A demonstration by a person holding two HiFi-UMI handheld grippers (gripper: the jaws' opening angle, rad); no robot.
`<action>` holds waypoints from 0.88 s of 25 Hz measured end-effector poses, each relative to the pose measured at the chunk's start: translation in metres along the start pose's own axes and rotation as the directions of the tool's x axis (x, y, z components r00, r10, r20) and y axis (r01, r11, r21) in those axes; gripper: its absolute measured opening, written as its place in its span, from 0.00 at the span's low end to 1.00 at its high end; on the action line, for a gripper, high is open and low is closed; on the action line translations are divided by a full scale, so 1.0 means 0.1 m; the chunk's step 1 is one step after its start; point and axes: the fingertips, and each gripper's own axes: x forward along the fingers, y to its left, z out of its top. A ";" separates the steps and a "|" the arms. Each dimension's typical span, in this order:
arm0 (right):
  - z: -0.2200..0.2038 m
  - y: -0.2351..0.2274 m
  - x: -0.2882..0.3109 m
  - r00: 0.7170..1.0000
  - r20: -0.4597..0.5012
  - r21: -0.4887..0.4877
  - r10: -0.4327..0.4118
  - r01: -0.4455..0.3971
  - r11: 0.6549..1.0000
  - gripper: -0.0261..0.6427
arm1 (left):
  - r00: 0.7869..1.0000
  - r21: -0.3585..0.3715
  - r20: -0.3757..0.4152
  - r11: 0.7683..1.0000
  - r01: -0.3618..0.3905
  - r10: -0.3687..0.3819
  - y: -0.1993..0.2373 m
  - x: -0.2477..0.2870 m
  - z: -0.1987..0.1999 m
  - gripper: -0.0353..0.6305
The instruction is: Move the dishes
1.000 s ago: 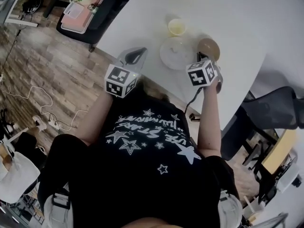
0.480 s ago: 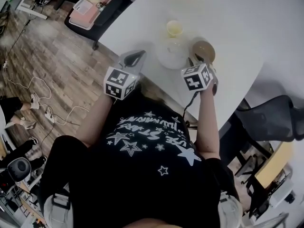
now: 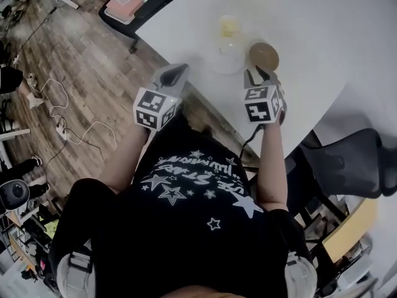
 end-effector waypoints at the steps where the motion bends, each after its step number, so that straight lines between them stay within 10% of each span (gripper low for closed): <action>1: -0.01 0.03 -0.02 1.000 0.013 0.003 0.010 -0.010 1.000 0.21 | 1.000 -0.008 0.001 1.000 -0.017 0.017 -0.03 -0.06 -0.03 0.07; 22: 0.18 1.05 -0.57 0.980 0.168 -0.036 0.103 -0.099 0.994 0.05 | 0.976 -0.108 -0.002 0.970 -0.219 0.220 -0.30 -1.62 -0.65 0.07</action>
